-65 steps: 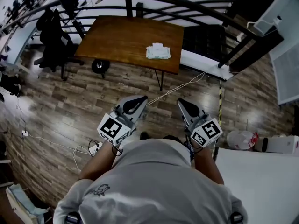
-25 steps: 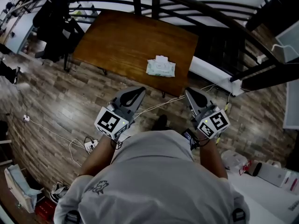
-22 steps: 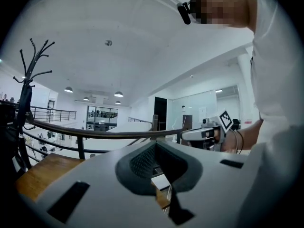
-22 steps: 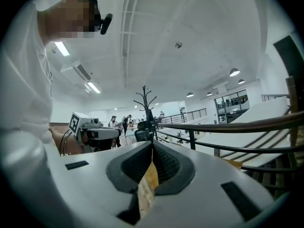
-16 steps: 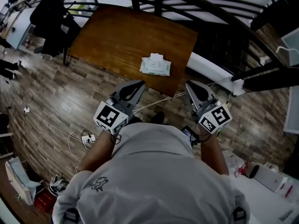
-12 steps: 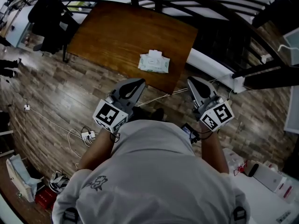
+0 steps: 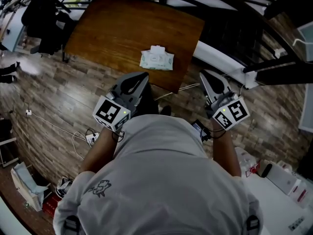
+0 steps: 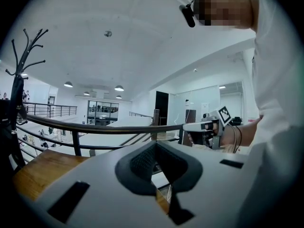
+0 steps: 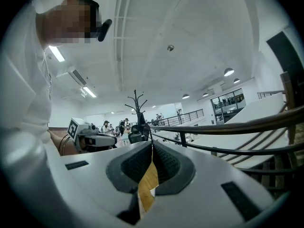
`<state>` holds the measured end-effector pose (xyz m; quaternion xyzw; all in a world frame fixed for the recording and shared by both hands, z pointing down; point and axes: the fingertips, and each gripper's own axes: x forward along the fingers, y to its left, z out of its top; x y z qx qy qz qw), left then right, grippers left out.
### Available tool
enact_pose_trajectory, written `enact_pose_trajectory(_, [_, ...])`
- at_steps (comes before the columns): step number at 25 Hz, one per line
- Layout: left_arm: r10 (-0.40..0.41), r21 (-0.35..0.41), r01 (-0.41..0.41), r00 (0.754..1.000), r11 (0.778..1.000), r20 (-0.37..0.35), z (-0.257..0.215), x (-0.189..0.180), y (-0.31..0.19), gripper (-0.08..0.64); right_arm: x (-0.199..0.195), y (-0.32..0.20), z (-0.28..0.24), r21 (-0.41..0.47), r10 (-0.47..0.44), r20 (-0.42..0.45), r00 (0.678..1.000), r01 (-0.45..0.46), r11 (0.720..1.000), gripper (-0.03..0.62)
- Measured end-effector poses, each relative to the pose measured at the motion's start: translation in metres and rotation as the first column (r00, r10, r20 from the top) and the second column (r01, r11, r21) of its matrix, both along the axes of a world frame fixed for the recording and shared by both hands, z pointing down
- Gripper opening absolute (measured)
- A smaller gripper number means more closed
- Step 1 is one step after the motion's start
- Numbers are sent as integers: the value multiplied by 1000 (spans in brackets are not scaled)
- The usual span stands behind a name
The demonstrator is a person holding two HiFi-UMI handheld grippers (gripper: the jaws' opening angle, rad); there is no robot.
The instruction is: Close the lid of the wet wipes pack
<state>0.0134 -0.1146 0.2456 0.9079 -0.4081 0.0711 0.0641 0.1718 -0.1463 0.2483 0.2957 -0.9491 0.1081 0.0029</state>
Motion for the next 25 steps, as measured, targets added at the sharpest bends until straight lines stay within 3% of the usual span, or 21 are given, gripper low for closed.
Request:
enact_pose_trajectory(11, [22, -37, -21, 1000, 999, 14, 17, -15, -38, 12, -16, -38, 10, -40, 0, 1, 1000, 0, 999, 35])
enact_pose_trajectory(25, [53, -151, -49, 998, 987, 23, 69, -46, -93, 14, -58, -89, 53, -128, -5, -32, 999, 1, 992, 35])
